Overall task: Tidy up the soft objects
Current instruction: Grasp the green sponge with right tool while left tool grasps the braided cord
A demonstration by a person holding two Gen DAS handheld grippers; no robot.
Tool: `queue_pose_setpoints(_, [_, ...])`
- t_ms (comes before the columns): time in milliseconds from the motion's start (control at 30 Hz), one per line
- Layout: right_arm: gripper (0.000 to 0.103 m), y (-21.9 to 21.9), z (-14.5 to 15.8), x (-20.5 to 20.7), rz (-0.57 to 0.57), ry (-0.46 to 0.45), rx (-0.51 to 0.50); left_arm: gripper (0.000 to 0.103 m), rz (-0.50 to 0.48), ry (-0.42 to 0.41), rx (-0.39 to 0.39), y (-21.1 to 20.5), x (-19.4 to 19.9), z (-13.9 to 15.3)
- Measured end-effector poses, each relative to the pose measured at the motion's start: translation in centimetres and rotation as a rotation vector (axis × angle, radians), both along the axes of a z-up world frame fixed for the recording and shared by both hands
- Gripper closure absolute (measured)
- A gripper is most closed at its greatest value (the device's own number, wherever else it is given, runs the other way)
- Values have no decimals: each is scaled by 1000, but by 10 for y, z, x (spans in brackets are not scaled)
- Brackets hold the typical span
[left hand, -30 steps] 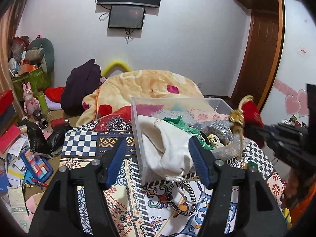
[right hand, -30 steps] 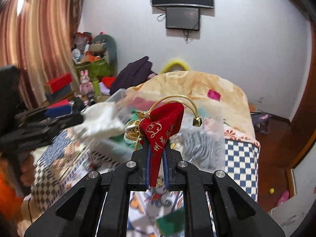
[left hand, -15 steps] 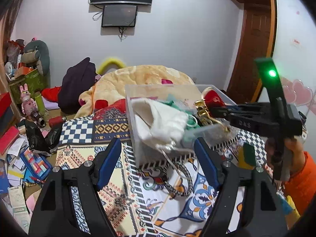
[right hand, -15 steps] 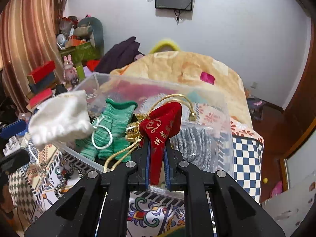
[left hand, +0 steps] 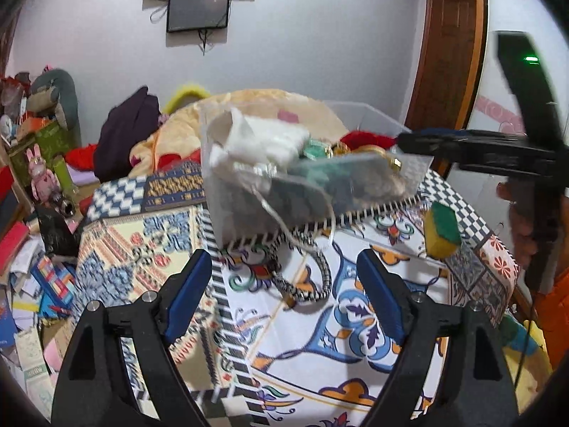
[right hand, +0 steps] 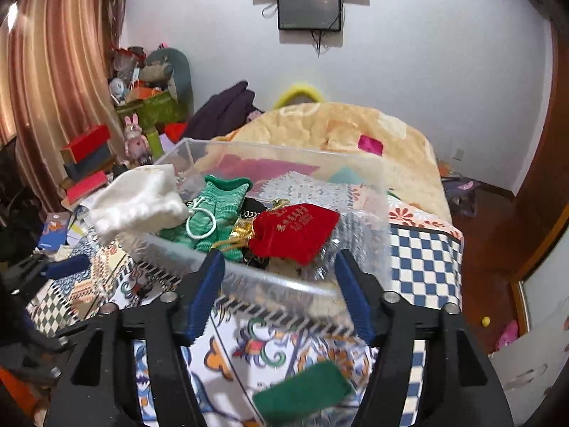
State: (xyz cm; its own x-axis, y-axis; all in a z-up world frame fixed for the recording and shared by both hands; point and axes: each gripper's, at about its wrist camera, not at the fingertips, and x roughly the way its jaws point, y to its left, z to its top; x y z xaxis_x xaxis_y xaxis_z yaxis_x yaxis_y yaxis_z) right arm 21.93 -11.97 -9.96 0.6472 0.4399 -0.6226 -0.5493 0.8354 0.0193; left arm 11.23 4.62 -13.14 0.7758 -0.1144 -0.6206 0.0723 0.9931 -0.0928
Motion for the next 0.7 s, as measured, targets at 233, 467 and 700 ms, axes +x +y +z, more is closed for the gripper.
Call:
queue_pose_setpoints(233, [30,-19,-14,-23,5,11,17,19,2,64,-45,-3,7,-14])
queue_pose_setpoints(467, [30,-34,-43,-29,-9,86,25,19,4,116,-33,-17,20,-22])
queue_pose_setpoints(700, [30,-37,-65,-30,-21,114,7,30,22,142,-11,-27,31,-30])
